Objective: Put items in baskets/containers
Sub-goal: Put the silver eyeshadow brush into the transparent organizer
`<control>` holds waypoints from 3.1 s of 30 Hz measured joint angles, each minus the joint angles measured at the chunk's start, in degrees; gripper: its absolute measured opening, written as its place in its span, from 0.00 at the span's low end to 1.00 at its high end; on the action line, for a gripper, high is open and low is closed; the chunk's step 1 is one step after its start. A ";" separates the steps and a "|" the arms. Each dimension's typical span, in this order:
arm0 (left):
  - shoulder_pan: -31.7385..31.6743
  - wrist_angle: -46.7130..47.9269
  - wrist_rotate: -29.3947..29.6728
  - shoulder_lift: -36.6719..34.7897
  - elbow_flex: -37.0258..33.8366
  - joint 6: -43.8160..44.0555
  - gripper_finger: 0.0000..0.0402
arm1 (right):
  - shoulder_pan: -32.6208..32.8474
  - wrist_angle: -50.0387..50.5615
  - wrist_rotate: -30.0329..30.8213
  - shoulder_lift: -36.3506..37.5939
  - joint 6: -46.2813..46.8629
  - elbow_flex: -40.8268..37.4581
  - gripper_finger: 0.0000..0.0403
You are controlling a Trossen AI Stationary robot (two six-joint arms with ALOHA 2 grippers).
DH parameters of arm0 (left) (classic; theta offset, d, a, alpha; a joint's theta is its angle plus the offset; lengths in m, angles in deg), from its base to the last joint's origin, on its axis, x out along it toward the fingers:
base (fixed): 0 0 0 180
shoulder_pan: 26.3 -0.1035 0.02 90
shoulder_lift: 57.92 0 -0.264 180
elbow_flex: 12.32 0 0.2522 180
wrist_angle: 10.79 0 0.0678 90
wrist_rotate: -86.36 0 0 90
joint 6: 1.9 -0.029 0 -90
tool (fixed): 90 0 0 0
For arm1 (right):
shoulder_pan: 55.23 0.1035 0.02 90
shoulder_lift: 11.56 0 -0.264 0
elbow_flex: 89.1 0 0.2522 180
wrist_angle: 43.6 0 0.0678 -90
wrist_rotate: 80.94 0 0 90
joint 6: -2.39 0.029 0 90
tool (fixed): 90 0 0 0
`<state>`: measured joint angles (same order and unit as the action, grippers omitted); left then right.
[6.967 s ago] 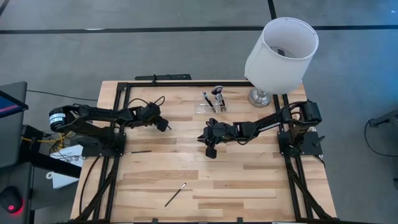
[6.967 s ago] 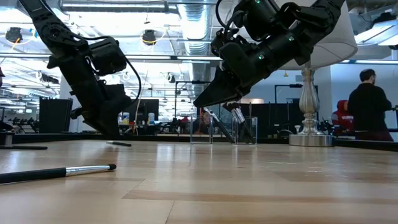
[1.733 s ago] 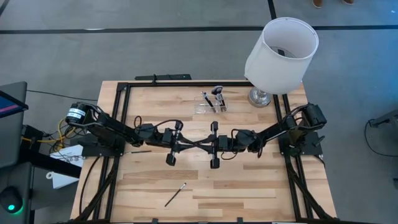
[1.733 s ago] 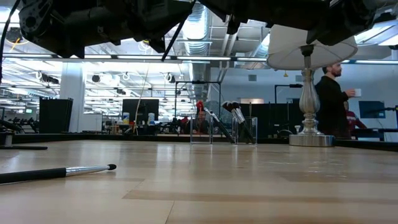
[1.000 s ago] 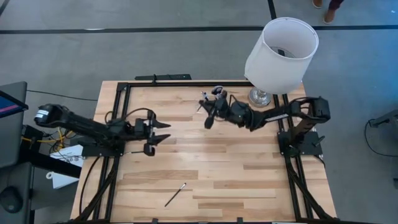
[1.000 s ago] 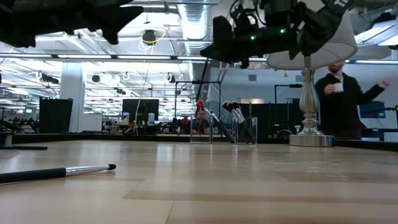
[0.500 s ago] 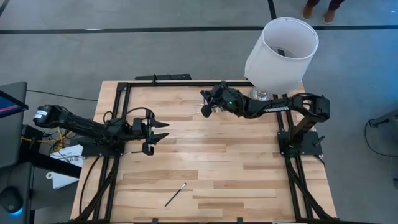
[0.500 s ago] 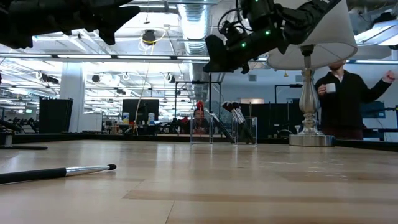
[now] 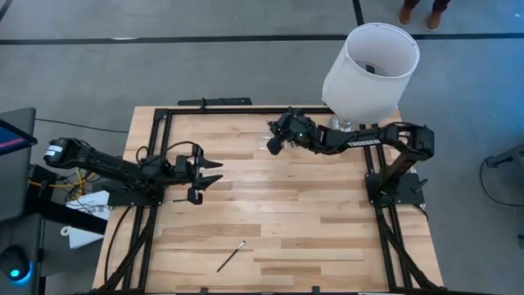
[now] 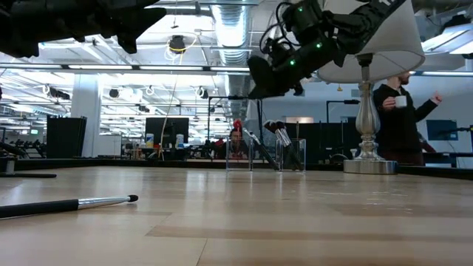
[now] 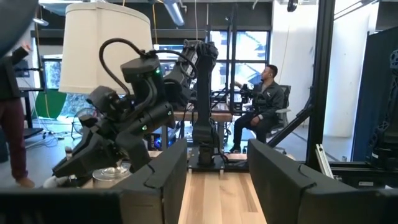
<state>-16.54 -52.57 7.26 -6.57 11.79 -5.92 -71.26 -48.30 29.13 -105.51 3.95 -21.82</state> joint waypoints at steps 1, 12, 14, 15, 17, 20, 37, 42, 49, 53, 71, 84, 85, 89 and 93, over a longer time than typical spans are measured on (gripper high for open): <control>0.00 0.13 0.00 0.00 0.00 0.00 0.41 | -0.14 0.81 0.00 0.00 0.04 0.00 0.02; 0.00 0.21 0.00 0.02 0.00 0.02 0.41 | -1.03 2.17 -0.35 0.00 2.98 0.00 0.15; 0.00 0.21 0.00 0.02 0.00 0.02 0.41 | -1.25 2.16 -0.57 0.00 3.41 0.00 0.15; 0.00 0.21 0.00 0.02 0.00 0.02 0.41 | -1.38 2.18 -0.61 0.00 3.41 0.00 0.15; 0.00 0.21 0.00 0.02 0.00 0.02 0.41 | -1.32 2.18 -0.61 0.00 3.13 0.00 0.15; 0.00 0.23 0.00 0.02 0.00 0.22 0.41 | -0.83 2.18 -0.63 0.00 2.53 0.00 0.15; 0.00 0.27 0.00 0.02 0.02 0.24 0.41 | 4.05 1.70 -0.24 0.00 -2.00 -0.01 0.16; 0.00 0.27 0.00 0.02 0.02 0.26 0.41 | 6.21 2.25 -0.39 0.00 -0.91 -0.02 0.16; 0.00 0.30 0.00 0.02 0.04 0.26 0.41 | 8.08 7.33 -3.09 -0.02 3.68 -0.02 0.16; 0.00 0.30 0.00 0.02 0.04 0.26 0.41 | 7.71 6.08 -9.82 -2.53 4.23 -0.09 0.16; -0.22 0.67 0.28 0.13 0.04 0.23 0.41 | -0.34 -4.46 3.72 -10.66 -8.54 6.95 0.16; -0.22 0.69 0.26 0.13 0.04 0.39 0.41 | 2.34 -2.27 2.84 -10.60 -10.00 7.17 0.16; -0.22 0.69 0.26 0.13 0.04 0.39 0.41 | 2.36 -2.48 2.82 -10.60 -10.03 7.17 0.16; -0.22 0.69 0.26 0.13 0.04 0.39 0.41 | -0.65 -3.55 2.22 -11.02 -4.81 7.17 0.16; -0.22 0.69 0.26 0.13 0.04 0.39 0.41 | -3.65 -5.54 -2.35 -12.87 0.25 7.19 0.16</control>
<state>-16.76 -51.88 7.52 -6.43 11.83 -5.52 -74.92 -53.84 26.78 -118.38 4.20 -14.63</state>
